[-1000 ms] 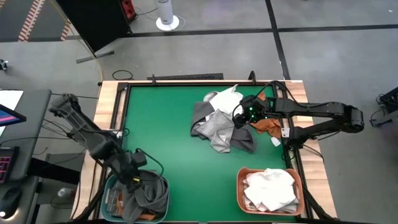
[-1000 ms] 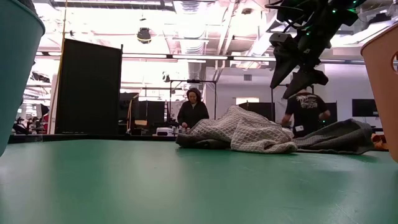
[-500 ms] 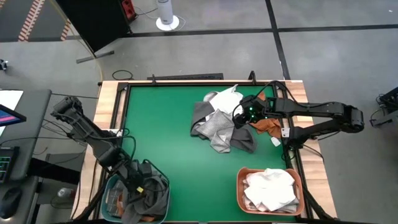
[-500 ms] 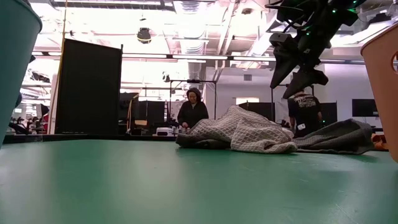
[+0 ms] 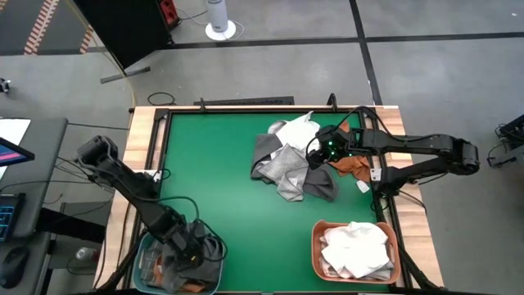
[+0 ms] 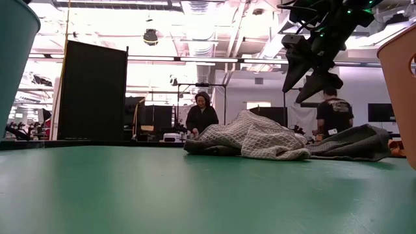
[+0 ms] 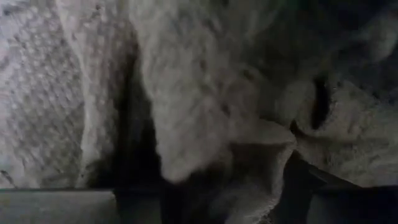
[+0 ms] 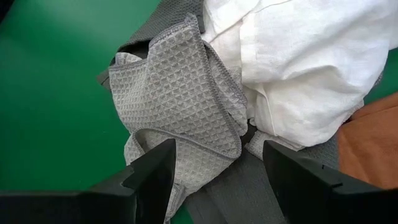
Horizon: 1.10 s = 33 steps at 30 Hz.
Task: Sort towels by color in basket
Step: Put the left gray towel into the green bin
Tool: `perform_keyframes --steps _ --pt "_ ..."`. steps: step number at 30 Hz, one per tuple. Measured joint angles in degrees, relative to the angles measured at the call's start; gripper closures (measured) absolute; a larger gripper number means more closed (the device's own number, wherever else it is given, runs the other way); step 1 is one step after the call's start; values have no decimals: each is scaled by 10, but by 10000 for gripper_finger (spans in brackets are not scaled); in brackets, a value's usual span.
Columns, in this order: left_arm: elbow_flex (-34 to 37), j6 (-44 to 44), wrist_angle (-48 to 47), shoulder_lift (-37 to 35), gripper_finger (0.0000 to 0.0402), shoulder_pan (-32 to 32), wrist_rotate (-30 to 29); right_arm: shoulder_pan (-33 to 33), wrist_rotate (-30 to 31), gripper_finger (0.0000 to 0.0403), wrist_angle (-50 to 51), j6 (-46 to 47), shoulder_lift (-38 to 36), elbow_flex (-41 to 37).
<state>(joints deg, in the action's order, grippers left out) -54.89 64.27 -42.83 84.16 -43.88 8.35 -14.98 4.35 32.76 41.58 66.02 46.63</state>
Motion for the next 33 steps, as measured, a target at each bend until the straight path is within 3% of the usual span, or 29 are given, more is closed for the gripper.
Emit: perform_keyframes --steps 12,22,30,33 --pt "1 17 -26 -2 228 -3 -48 0 0 133 0 0 0 0" --pt "-5 50 -43 -113 228 -2 -63 0 0 133 0 0 0 0" --pt "-5 73 -77 -192 228 5 -16 0 0 133 -3 0 0 0" --pt "-5 94 -78 -225 228 5 -38 -1 0 133 -15 0 0 0"
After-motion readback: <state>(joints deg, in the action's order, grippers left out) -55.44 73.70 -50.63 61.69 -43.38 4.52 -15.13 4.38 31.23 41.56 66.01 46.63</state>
